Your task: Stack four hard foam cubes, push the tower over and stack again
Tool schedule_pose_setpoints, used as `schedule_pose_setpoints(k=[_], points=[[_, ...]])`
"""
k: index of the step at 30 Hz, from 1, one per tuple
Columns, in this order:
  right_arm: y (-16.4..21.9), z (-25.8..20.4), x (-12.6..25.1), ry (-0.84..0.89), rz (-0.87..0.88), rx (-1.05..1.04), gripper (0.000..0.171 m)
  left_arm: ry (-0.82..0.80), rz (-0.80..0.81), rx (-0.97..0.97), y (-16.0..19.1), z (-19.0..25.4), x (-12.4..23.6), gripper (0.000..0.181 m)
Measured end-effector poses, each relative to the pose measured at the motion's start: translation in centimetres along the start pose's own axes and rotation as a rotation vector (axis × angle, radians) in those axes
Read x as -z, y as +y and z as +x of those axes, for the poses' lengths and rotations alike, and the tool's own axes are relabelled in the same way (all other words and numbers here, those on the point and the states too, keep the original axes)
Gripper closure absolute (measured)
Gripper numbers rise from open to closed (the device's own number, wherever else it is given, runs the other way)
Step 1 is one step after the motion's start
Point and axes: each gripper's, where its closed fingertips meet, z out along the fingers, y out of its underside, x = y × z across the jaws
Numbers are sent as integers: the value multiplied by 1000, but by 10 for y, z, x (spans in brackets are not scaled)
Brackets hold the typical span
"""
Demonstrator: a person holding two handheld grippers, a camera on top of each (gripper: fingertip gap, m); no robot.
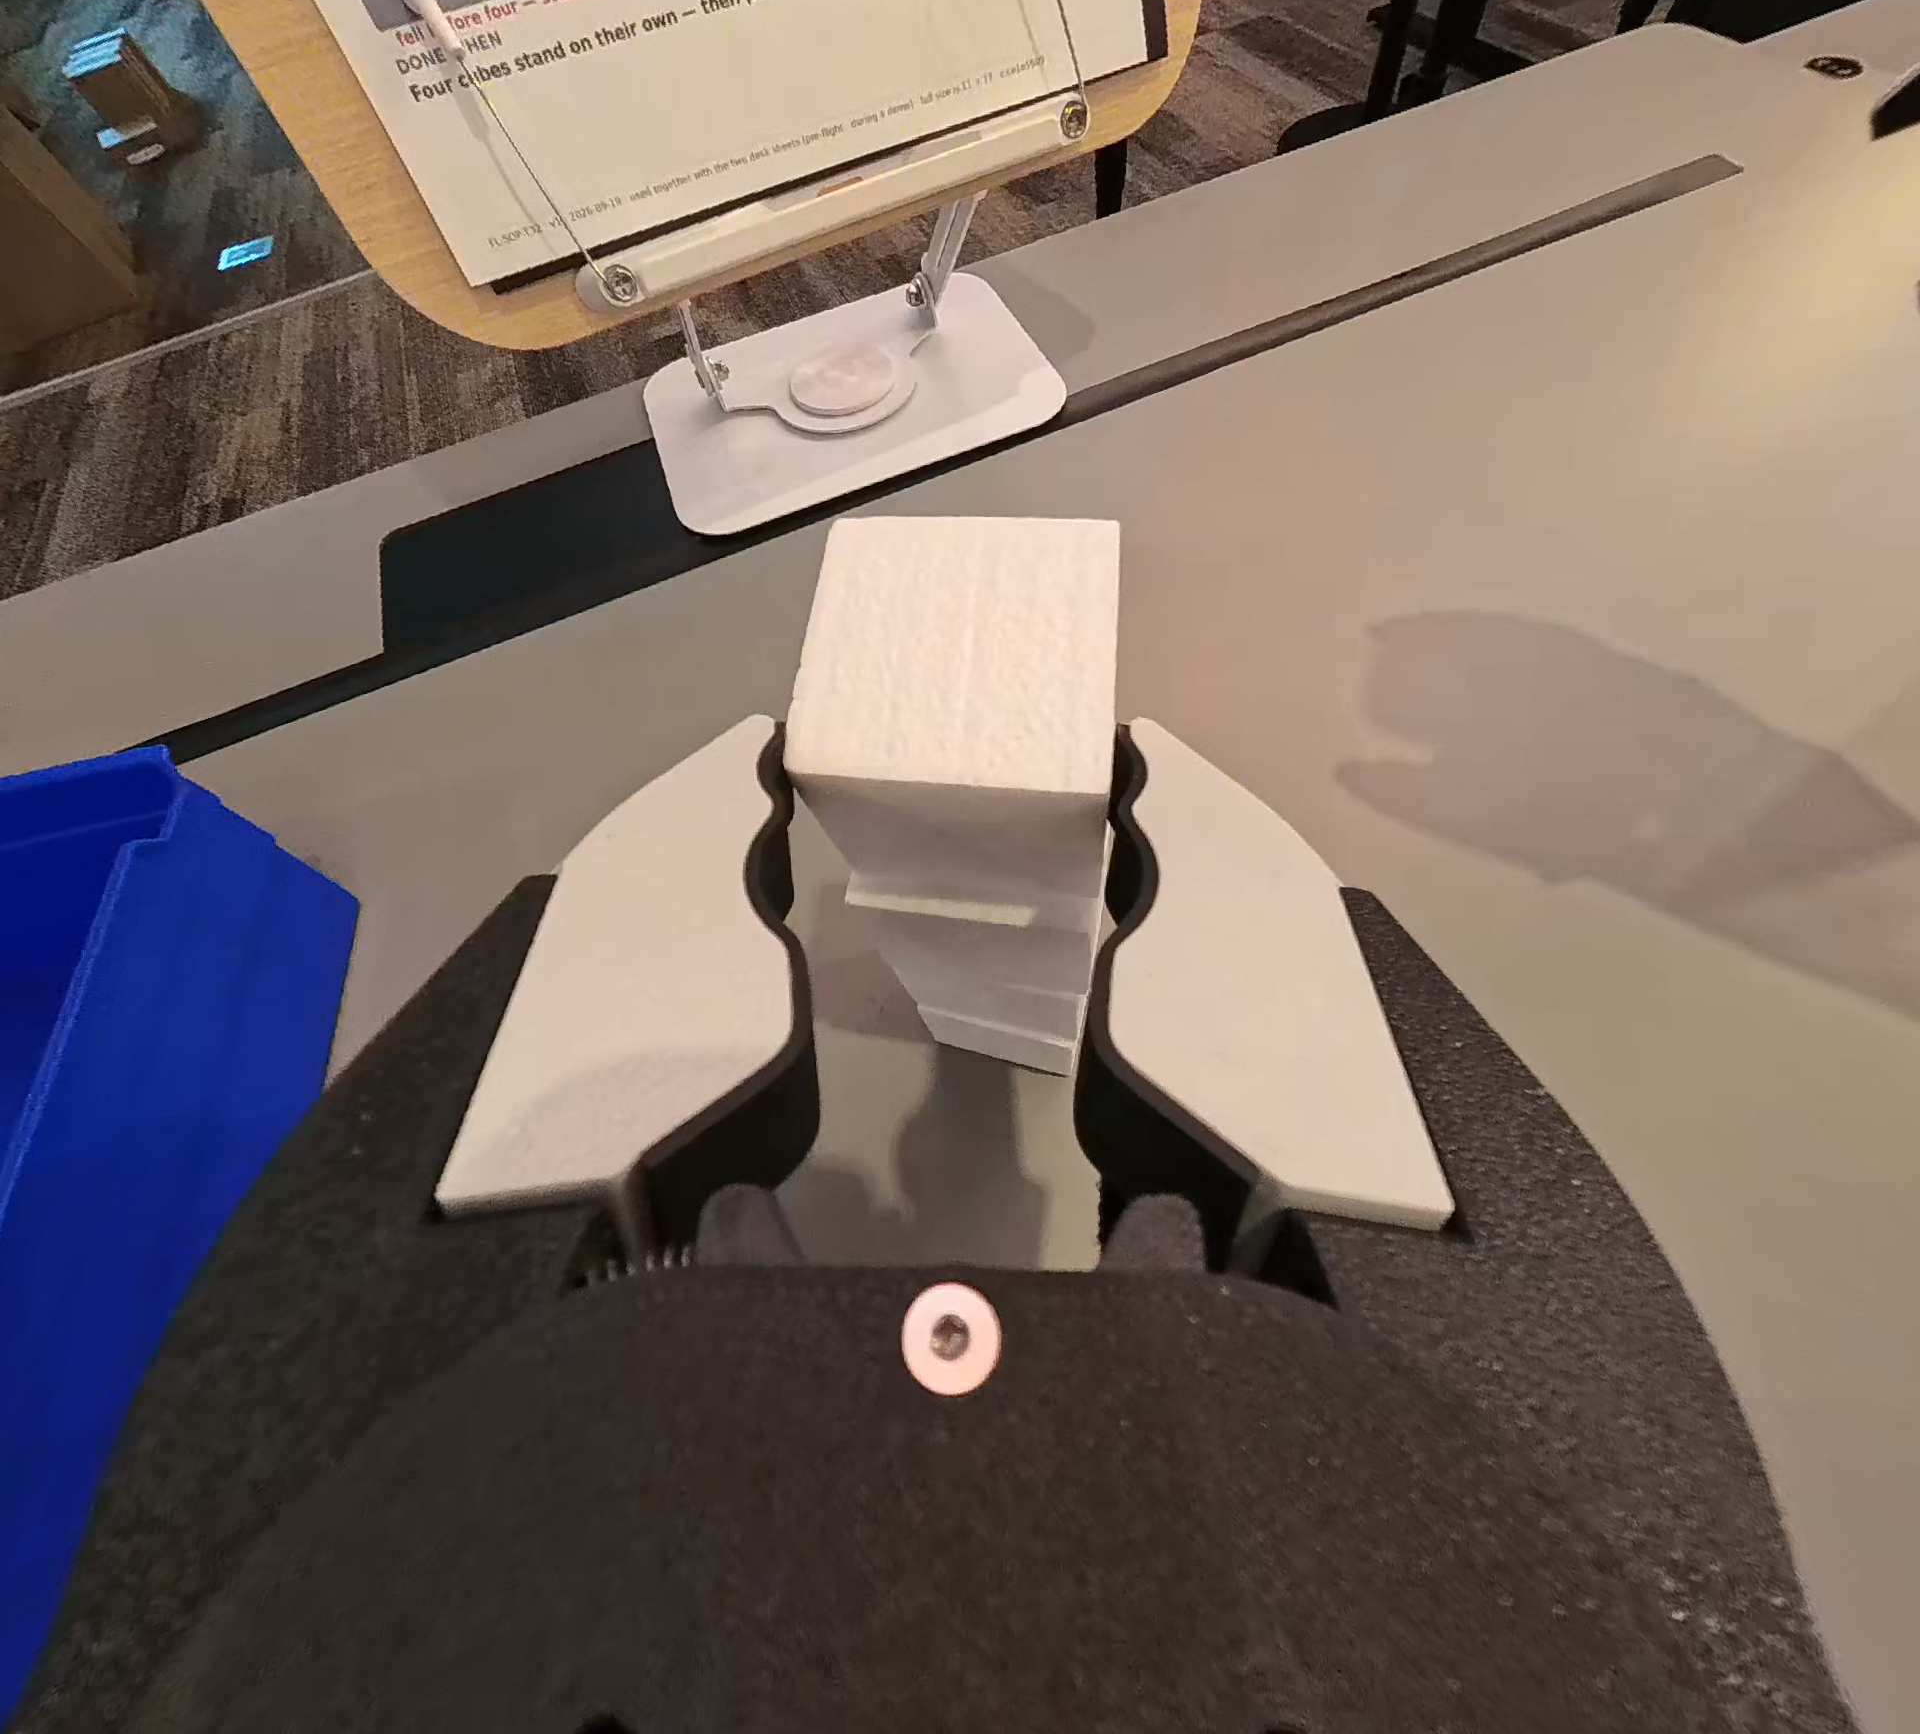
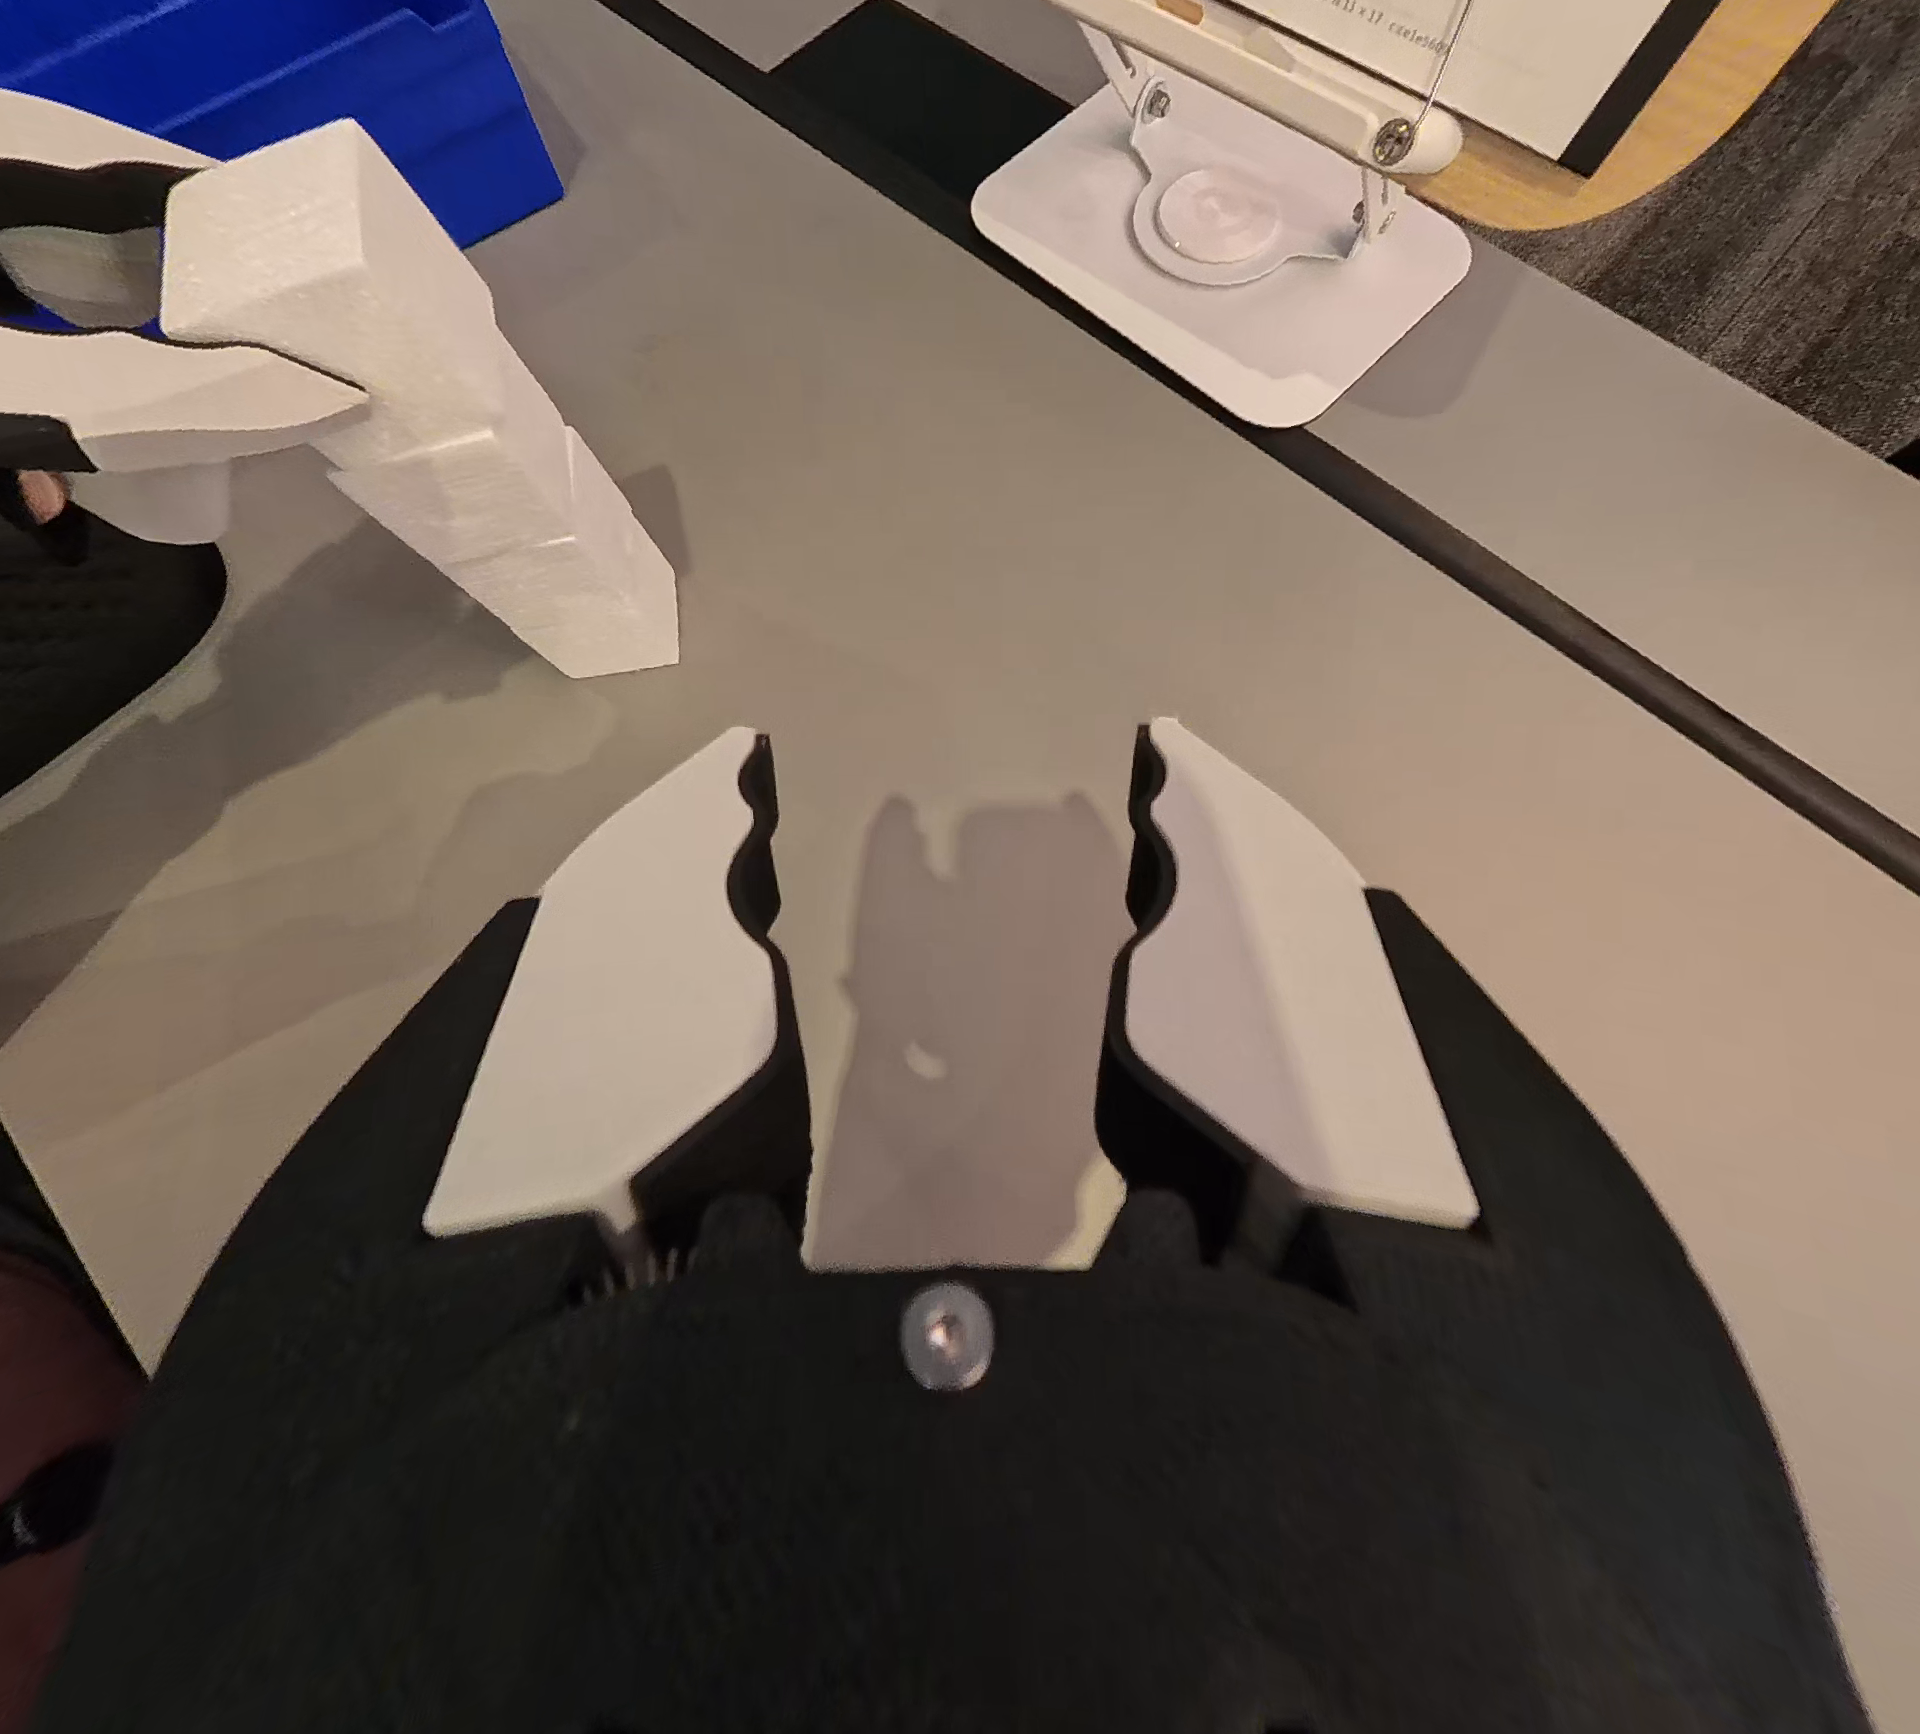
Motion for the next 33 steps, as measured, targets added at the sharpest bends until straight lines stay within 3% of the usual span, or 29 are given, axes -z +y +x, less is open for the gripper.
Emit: schedule_pose_setpoints(k=[20, 33], points=[[11, 1, -17, 6, -78, 4, 105, 7, 1, -31, 2, 2, 1, 123], [17, 7, -21, 6, -102, -12, 105, 16, -3, -10, 10, 4, -4, 104]])
